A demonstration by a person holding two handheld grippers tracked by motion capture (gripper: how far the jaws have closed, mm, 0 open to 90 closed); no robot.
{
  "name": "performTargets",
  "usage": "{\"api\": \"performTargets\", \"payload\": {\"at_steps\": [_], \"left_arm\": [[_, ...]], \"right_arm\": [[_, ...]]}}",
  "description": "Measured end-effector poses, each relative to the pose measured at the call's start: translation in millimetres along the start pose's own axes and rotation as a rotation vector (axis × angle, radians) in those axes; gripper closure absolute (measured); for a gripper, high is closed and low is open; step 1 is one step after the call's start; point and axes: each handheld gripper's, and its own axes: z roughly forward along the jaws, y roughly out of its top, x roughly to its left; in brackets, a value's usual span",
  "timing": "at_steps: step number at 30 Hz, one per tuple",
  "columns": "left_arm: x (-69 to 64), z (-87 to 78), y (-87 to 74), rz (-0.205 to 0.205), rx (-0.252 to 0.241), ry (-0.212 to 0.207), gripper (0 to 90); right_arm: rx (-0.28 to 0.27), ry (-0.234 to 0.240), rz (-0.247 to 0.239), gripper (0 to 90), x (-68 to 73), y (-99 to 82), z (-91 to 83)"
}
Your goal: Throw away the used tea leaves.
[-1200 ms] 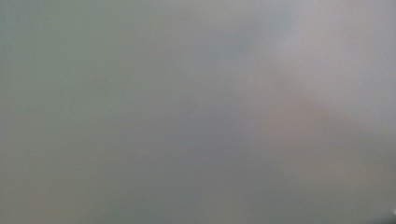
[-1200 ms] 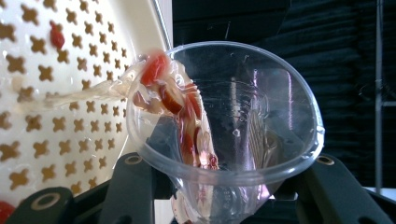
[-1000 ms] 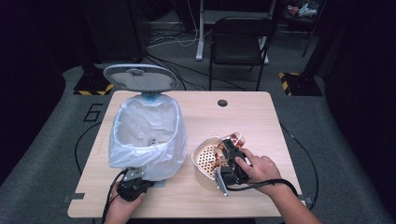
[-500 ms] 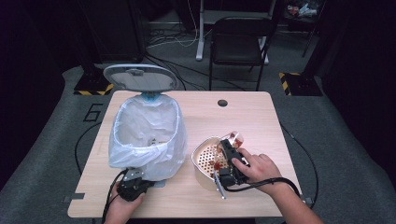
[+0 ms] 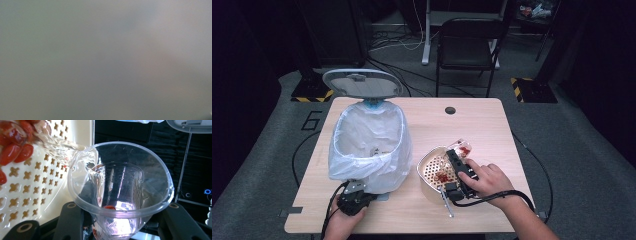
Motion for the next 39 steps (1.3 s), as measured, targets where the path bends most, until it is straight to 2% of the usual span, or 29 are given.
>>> {"api": "performTargets", "payload": {"at_steps": [2,3,4,5,6,7,8,10,12,13,14,15,16,19,21,22,24,26,30,33,39], "left_arm": [[0.0,0.0,0.0,0.0,0.0,0.0,90.0],[-0.1,0.0,0.0,-0.001,0.0,0.0,90.0],[-0.1,0.0,0.0,-0.001,0.0,0.0,90.0],[0.0,0.0,0.0,0.0,0.0,0.0,90.0],[0.0,0.0,0.0,0.0,0.0,0.0,90.0],[-0.1,0.0,0.0,0.0,0.0,0.0,90.0],[0.0,0.0,0.0,0.0,0.0,0.0,90.0],[0.0,0.0,0.0,0.0,0.0,0.0,90.0],[0.0,0.0,0.0,0.0,0.0,0.0,90.0],[0.0,0.0,0.0,0.0,0.0,0.0,90.0],[0.0,0.0,0.0,0.0,0.0,0.0,90.0],[0.0,0.0,0.0,0.0,0.0,0.0,90.0],[0.0,0.0,0.0,0.0,0.0,0.0,90.0],[0.0,0.0,0.0,0.0,0.0,0.0,90.0],[0.0,0.0,0.0,0.0,0.0,0.0,90.0],[0.0,0.0,0.0,0.0,0.0,0.0,90.0],[-0.1,0.0,0.0,-0.001,0.0,0.0,90.0],[0.0,0.0,0.0,-0.001,0.0,0.0,90.0],[0.0,0.0,0.0,0.0,0.0,0.0,90.0],[-0.1,0.0,0.0,-0.001,0.0,0.0,90.0],[-0.1,0.0,0.0,-0.001,0.0,0.0,90.0]], "right_arm": [[0.016,0.003,0.002,54.0,2.8,-0.4,-1.3],[0.008,-0.005,-0.014,54.0,2.0,-0.2,-1.0],[0.003,-0.004,-0.055,54.0,-0.6,0.7,-1.2],[0.006,-0.01,-0.056,54.0,-0.2,0.9,-1.8],[0.012,-0.015,-0.033,54.0,2.1,0.6,-2.3],[0.012,-0.015,-0.04,54.1,1.8,0.8,-2.4],[0.004,-0.019,-0.09,54.0,-1.5,1.7,-2.1],[0.011,-0.021,-0.073,54.1,0.8,1.4,-2.6],[0.009,-0.018,-0.09,54.1,0.8,1.7,-2.5],[0.019,-0.021,-0.064,54.1,3.4,1.3,-3.2],[0.02,-0.022,-0.065,54.1,3.7,1.4,-3.2],[0.012,-0.019,-0.093,54.1,2.3,1.7,-2.8],[0.013,-0.021,-0.079,54.1,3.5,1.5,-3.2],[0.002,-0.012,-0.126,54.1,1.4,1.9,-2.2],[0.01,-0.018,-0.111,54.1,2.4,1.5,-2.9],[0.019,-0.022,-0.079,54.1,4.0,0.9,-3.7],[0.009,-0.023,-0.118,54.1,1.0,1.4,-3.1],[0.017,-0.016,-0.088,54.1,3.4,0.6,-3.5],[0.009,-0.024,-0.112,54.2,3.1,0.3,-3.6],[-0.001,-0.023,-0.162,54.2,0.0,1.4,-2.8],[0.003,-0.028,-0.157,54.2,0.7,1.2,-3.1]]}}
